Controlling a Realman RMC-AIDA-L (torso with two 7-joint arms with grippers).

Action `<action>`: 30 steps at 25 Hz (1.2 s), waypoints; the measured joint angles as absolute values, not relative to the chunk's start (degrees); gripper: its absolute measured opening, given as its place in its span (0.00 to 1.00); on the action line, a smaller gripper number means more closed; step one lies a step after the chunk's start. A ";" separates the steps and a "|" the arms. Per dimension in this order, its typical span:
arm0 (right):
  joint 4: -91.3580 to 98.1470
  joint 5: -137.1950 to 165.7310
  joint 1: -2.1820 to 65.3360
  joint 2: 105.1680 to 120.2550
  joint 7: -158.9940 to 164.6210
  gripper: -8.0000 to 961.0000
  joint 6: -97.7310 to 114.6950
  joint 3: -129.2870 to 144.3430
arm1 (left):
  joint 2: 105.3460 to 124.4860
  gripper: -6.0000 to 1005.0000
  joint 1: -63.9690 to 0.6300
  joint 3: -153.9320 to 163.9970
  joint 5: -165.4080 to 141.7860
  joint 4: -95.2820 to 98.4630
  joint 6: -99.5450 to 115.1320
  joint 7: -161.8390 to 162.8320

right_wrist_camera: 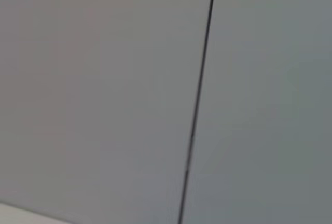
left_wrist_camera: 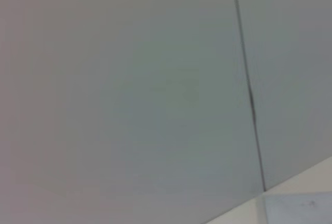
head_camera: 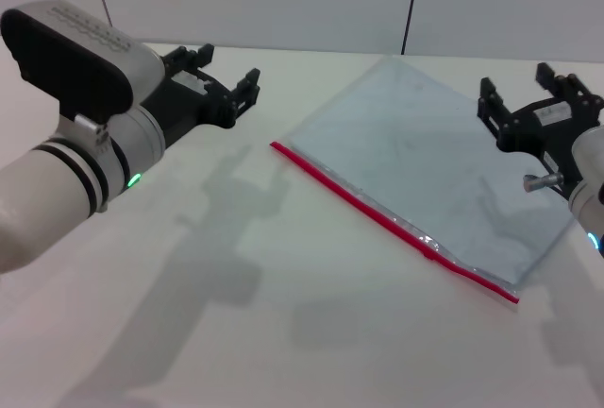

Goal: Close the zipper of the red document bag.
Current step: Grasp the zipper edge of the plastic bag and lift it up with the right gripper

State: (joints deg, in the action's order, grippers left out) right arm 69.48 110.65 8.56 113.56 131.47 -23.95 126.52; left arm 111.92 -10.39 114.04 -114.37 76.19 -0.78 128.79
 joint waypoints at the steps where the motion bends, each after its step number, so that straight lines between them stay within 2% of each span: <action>1: 69.40 110.64 8.09 114.52 130.05 0.70 -24.58 126.05 | 112.14 0.65 -10.29 113.40 -114.44 76.21 -0.45 128.71; 3: 69.52 110.46 7.28 115.61 127.84 0.69 -25.05 125.35 | 112.78 0.64 -9.82 112.72 -114.65 76.20 -0.72 128.43; 5: 70.07 110.15 6.82 115.94 126.98 0.68 -25.00 125.07 | 113.30 0.64 -9.37 112.12 -114.74 76.20 -0.94 128.17; 9: 70.51 110.01 6.46 115.88 127.15 0.66 -24.88 125.06 | 113.94 0.64 -8.71 111.10 -114.76 76.26 -1.01 127.84; 15: 70.73 109.94 6.35 115.85 127.31 0.55 -24.82 125.08 | 114.18 0.64 -8.53 110.96 -114.76 76.34 -1.01 127.96; 22: 71.85 110.20 6.06 115.64 127.92 0.56 -24.48 125.47 | 114.17 0.64 -8.58 110.83 -114.76 76.31 -0.92 127.81; 26: 75.00 111.31 4.91 114.24 126.45 0.56 -17.65 126.09 | 113.45 0.64 -7.91 109.12 -114.79 77.44 1.00 127.69; 30: 81.08 111.53 2.06 111.18 124.45 0.56 -6.49 125.03 | 113.30 0.64 -7.72 106.11 -115.23 78.04 6.03 127.68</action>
State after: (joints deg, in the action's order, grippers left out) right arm 81.08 111.53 2.06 111.18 124.45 -6.49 125.03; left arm 113.30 -7.72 106.11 -115.23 78.04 6.03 127.68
